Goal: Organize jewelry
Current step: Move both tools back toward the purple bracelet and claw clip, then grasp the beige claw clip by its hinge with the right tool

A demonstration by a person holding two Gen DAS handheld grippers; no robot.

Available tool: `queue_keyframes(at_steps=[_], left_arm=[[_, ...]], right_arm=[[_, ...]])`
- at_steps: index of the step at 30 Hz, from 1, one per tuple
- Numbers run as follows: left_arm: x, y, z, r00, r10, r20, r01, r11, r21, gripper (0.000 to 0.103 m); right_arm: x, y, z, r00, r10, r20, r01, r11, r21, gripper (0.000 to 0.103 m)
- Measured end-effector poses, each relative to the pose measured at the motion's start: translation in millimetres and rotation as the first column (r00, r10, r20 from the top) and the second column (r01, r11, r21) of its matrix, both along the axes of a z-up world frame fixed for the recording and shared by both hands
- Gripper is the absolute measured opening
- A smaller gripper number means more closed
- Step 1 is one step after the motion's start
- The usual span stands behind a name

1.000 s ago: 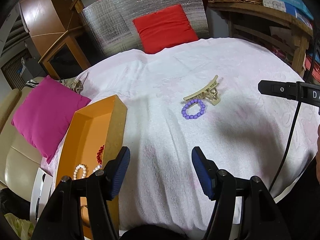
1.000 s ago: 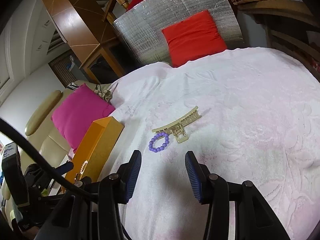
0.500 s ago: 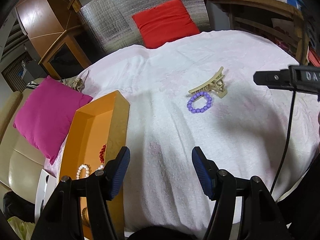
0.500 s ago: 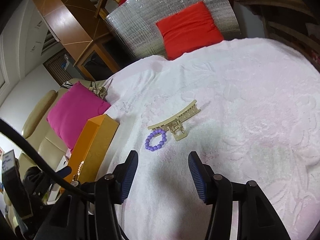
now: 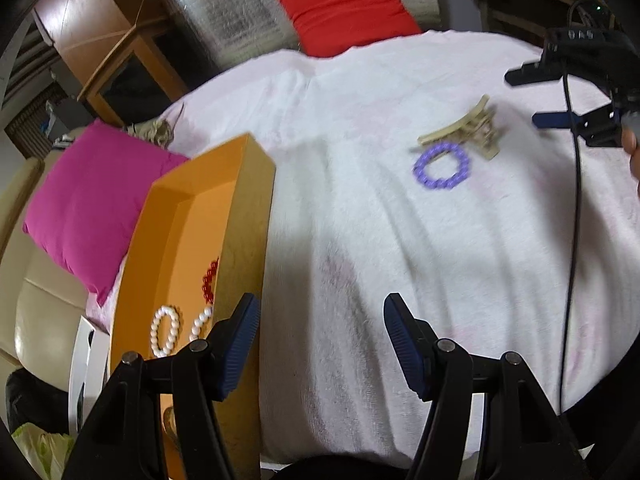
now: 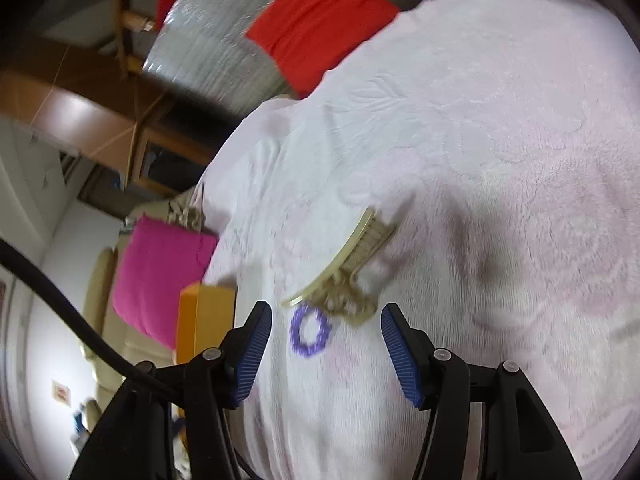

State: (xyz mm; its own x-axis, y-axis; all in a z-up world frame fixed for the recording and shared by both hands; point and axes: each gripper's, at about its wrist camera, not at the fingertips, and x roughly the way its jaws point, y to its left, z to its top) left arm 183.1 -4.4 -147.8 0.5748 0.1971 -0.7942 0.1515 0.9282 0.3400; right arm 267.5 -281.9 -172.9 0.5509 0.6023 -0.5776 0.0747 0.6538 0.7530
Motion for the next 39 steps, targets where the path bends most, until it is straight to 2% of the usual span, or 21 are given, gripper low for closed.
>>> queue_keyframes(at_steps=[11, 18, 23, 25, 27, 31, 33, 35, 39], left_arm=[[23, -3, -17, 0.999, 0.012, -0.047, -0.013, 1.000, -0.009, 0.065], [40, -10, -21, 0.998, 0.010, -0.060, -0.011, 1.000, -0.007, 0.065], [47, -13, -23, 0.998, 0.013, -0.066, -0.013, 1.000, -0.010, 0.065], [48, -15, -24, 0.997, 0.010, -0.071, -0.011, 1.000, -0.011, 0.065], [49, -18, -26, 0.997, 0.004, -0.076, -0.004, 1.000, -0.008, 0.065], [49, -18, -27, 0.997, -0.001, -0.080, 0.001, 1.000, -0.005, 0.065], [50, -18, -26, 0.997, 0.003, -0.081, -0.004, 1.000, -0.010, 0.065], [52, -18, -25, 0.997, 0.006, -0.081, -0.007, 1.000, -0.015, 0.065], [55, -19, -23, 0.997, 0.003, -0.079, -0.005, 1.000, -0.022, 0.065]], right_arm=[[47, -3, -25, 0.994, -0.052, -0.093, 0.061, 0.993, 0.098, 0.063], [68, 2, -35, 0.991, -0.072, -0.110, 0.084, 0.990, 0.115, 0.063], [77, 10, -41, 0.985, -0.068, -0.157, 0.080, 0.994, 0.072, 0.061], [78, 13, -38, 0.987, -0.073, -0.146, 0.078, 0.996, 0.033, 0.054], [81, 16, -38, 0.987, -0.072, -0.144, 0.074, 0.997, 0.009, 0.034], [82, 16, -42, 0.986, -0.078, -0.148, 0.079, 0.997, -0.002, 0.030], [79, 12, -36, 0.988, -0.097, -0.119, 0.096, 0.995, -0.018, 0.015], [76, 5, -30, 0.988, -0.125, -0.091, 0.123, 0.992, -0.029, 0.014], [72, -16, -32, 0.978, -0.184, -0.100, 0.180, 0.982, -0.056, 0.014]])
